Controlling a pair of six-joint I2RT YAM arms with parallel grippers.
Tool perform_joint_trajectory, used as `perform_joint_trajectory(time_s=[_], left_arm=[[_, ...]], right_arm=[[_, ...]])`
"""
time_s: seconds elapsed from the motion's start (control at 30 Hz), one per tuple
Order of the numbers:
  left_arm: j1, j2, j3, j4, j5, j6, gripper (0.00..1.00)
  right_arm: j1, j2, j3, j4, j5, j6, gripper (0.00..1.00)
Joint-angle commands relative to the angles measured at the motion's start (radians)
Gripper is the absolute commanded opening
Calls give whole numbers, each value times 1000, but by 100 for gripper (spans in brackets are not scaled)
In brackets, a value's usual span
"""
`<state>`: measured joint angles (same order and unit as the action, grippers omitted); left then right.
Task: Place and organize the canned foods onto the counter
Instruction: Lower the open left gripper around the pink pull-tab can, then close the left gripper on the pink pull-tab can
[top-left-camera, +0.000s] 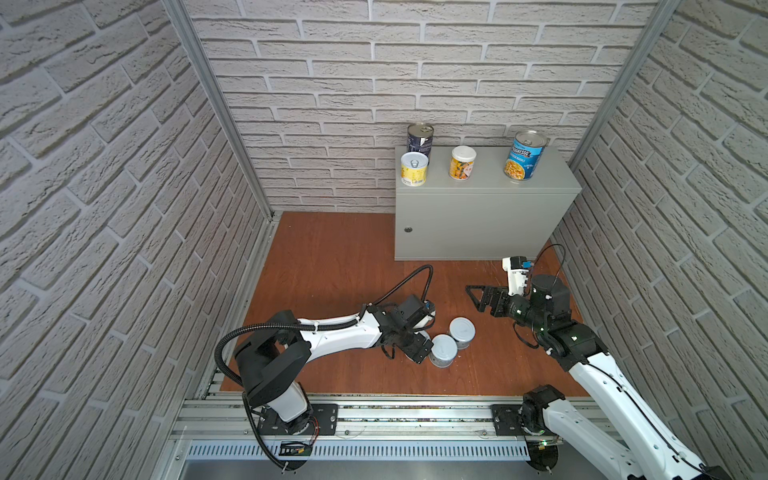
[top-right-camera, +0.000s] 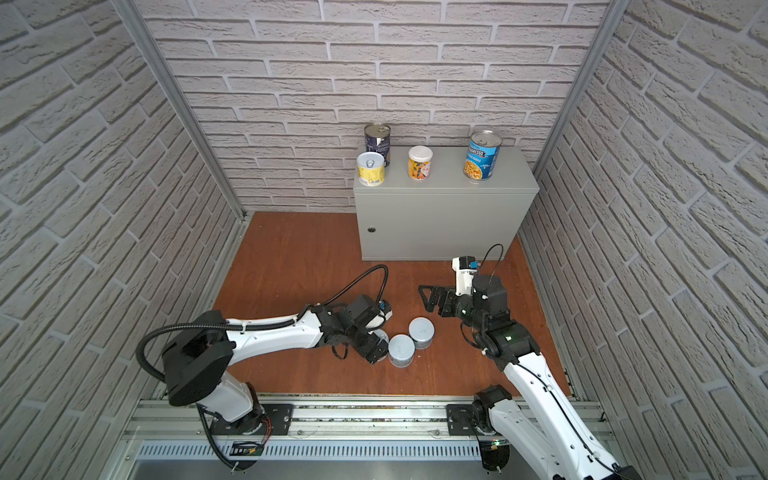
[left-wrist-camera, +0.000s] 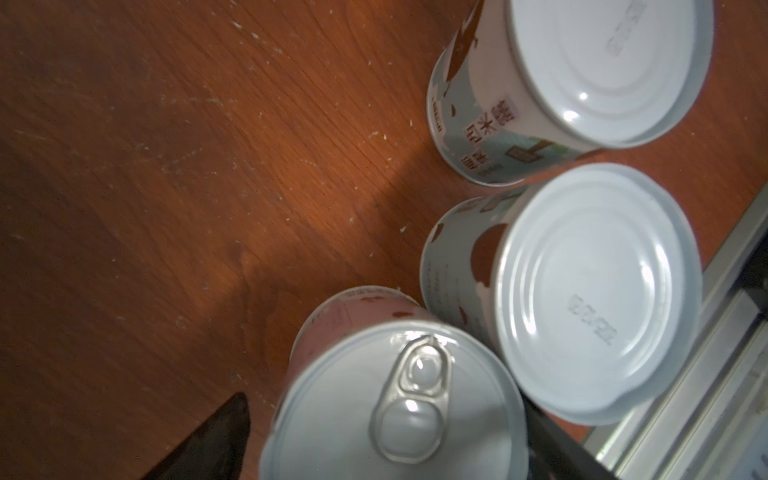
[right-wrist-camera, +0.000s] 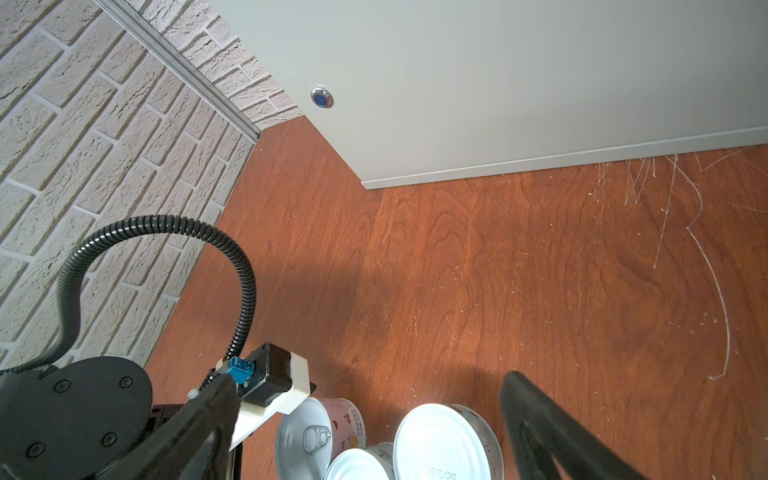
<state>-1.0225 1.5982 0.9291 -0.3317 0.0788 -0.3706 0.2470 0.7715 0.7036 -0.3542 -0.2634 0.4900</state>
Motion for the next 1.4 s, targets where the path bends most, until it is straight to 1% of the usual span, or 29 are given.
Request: perform_joint_trajectory(time_s=[0.0, 0.17, 0.4, 0.47, 0.63, 0.7, 0.83, 1.07, 1.2, 1.27, 1.37], left_arm=[[-2, 8, 12, 26, -29, -8, 90], [10, 19, 4, 50, -24, -29, 81], [32, 14, -14, 79, -18, -48, 73], [45, 16, -20, 94, -3, -56, 68], [76, 28, -15, 114, 7, -67, 67], [88, 33, -12, 121, 8, -71, 65], [113, 41, -17, 145, 28, -87, 62], [167, 71, -3, 163, 40, -92, 61], [203, 91, 1, 178, 47, -90, 59], [228, 104, 10, 171, 70, -94, 58], [261, 114, 9, 187, 102, -112, 56]], right_arm=[[3, -16, -23, 52, 14, -8, 100], [5, -9, -12, 44, 32, 6, 98], [5, -86, -69, 84, 78, 42, 98], [5, -94, -67, 64, 88, 38, 98], [4, -97, -62, 43, 94, 16, 98], [3, -90, -58, 38, 105, 37, 98], [5, -65, -39, 29, 75, 57, 98], [4, -27, -21, -16, 86, 19, 97], [5, -5, -22, -10, 41, 8, 96], [5, 14, -19, -8, -4, -10, 96], [5, 41, -11, -23, -41, -35, 95]])
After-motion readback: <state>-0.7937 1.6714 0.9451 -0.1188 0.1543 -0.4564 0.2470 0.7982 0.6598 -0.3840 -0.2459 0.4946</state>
